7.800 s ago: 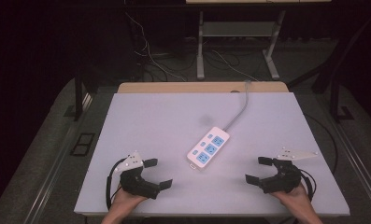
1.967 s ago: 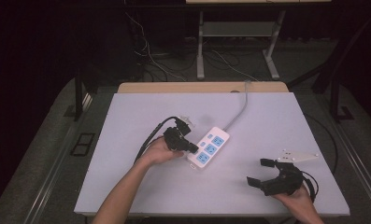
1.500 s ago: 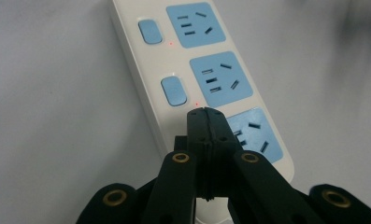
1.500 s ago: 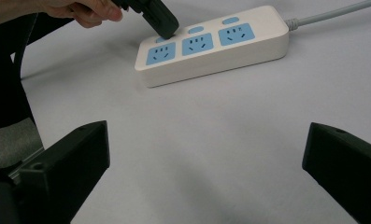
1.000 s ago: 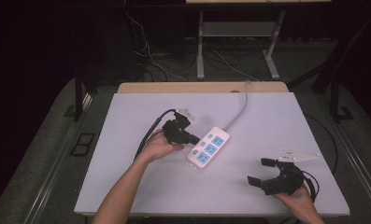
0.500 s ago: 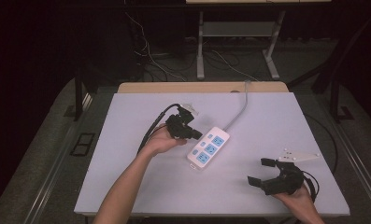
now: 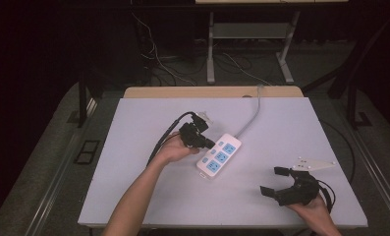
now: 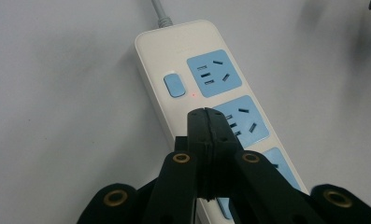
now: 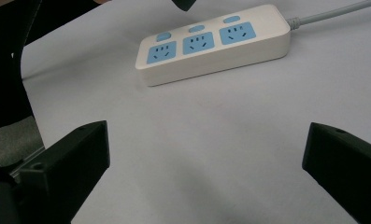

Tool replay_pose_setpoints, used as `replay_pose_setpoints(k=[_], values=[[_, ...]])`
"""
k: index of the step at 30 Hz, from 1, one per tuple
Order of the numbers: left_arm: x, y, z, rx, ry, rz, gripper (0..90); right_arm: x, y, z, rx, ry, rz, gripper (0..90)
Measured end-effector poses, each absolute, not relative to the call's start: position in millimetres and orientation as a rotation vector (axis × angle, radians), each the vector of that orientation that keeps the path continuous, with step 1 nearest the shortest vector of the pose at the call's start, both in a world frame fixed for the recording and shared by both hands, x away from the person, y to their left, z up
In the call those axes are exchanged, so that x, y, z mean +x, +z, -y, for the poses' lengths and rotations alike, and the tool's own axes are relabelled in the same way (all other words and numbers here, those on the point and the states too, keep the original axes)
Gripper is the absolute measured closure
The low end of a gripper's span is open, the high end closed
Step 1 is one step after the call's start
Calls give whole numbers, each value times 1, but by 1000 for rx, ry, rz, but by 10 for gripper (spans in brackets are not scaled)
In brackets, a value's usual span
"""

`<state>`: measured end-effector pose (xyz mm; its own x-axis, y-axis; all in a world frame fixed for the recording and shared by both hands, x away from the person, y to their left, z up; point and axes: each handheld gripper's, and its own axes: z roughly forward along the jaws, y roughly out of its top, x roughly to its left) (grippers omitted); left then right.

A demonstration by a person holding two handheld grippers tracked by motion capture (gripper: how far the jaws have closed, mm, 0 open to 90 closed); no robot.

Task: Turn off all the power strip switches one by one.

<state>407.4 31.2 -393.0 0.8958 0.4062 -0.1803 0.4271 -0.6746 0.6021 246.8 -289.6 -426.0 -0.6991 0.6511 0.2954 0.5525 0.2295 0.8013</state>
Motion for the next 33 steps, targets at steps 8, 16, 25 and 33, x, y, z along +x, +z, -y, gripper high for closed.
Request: replay_pose_setpoints(k=[8,16,25,33], values=[[408,-400,-26,2401,-48,-591,892,247,-426,289,1164,1479,-2390,6],[410,-406,-24,2415,-55,-602,892,247,-426,290,1168,1483,-2389,6],[412,-410,-22,2399,-91,-616,892,247,-426,290,1168,1481,-2389,6],[412,-411,-23,2398,-99,-628,893,246,-426,290,1163,1482,-2387,6]])
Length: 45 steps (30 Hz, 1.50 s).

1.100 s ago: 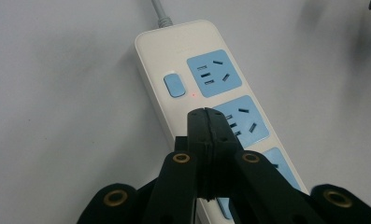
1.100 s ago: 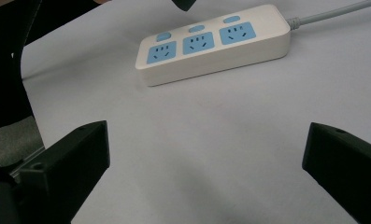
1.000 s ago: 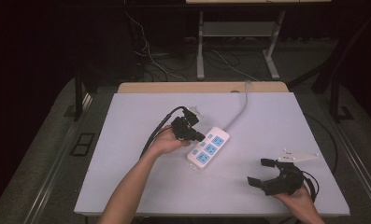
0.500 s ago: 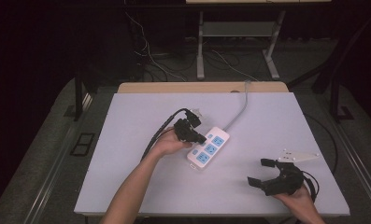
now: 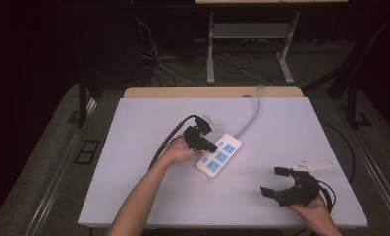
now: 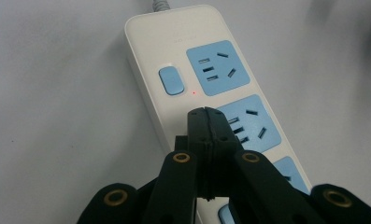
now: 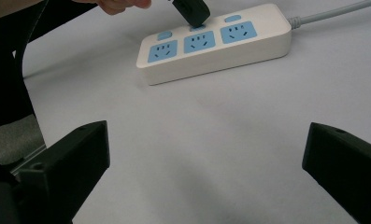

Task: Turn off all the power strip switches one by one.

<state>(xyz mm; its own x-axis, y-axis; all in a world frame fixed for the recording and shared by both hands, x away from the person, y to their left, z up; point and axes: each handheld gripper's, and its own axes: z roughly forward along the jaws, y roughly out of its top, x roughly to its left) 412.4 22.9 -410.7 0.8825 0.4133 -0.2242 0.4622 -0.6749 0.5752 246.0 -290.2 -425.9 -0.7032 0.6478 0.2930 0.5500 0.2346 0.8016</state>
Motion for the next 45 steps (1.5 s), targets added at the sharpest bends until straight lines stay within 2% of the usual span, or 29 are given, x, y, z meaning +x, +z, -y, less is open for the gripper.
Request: replay_pose_setpoints(k=[21,35,45], values=[[417,-418,-31,2313,-189,-717,898,245,-425,291,1158,1487,-2389,6],[412,-417,-30,2310,-144,-712,896,246,-425,291,1162,1483,-2388,6],[408,-410,-27,2294,-120,-648,891,246,-425,294,1168,1486,-2378,6]])
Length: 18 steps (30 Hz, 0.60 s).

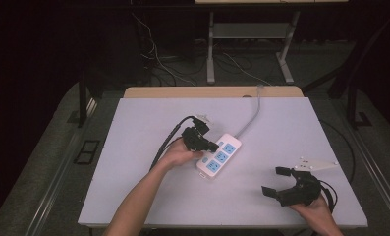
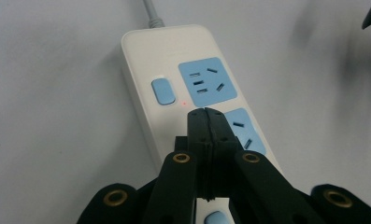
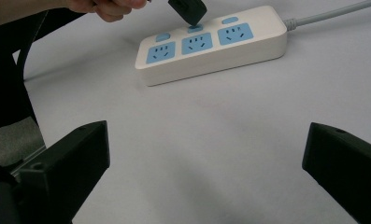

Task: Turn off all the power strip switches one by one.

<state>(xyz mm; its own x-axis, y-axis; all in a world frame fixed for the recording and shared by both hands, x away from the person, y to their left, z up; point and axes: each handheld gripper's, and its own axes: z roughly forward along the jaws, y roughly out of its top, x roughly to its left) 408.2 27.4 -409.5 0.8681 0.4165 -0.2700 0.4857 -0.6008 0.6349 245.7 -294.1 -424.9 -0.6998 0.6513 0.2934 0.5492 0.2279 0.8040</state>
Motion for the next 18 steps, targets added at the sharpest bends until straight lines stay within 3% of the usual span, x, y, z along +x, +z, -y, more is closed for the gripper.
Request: replay_pose_setpoints(k=[18], values=[[419,-384,-17,2297,-73,-620,889,245,-425,294,1170,1489,-2373,6]])
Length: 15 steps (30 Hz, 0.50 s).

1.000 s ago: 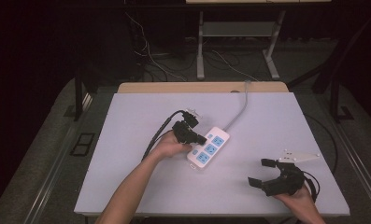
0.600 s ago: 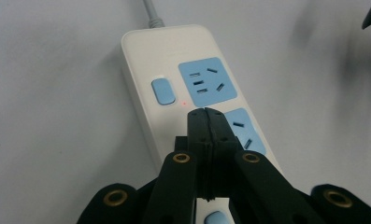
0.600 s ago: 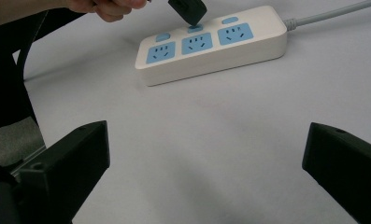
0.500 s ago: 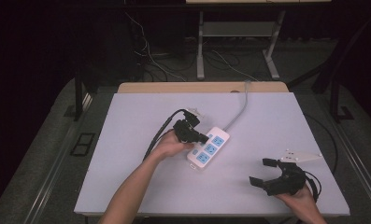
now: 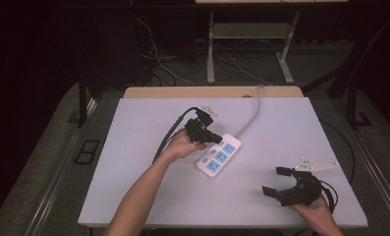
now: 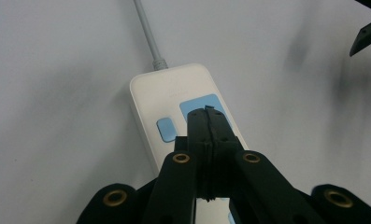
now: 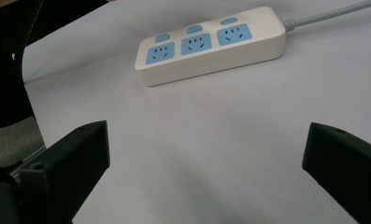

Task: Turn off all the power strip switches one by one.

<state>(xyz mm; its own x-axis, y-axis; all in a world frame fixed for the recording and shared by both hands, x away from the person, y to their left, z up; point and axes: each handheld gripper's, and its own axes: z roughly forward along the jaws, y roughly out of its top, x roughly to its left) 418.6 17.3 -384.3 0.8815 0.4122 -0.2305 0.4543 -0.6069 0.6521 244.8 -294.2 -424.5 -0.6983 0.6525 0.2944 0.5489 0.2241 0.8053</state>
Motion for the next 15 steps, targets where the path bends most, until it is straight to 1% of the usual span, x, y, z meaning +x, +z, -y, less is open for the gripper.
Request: replay_pose_setpoints(k=[15], values=[[431,-389,-10,2295,-80,-642,890,244,-424,295,1165,1490,-2372,6]])
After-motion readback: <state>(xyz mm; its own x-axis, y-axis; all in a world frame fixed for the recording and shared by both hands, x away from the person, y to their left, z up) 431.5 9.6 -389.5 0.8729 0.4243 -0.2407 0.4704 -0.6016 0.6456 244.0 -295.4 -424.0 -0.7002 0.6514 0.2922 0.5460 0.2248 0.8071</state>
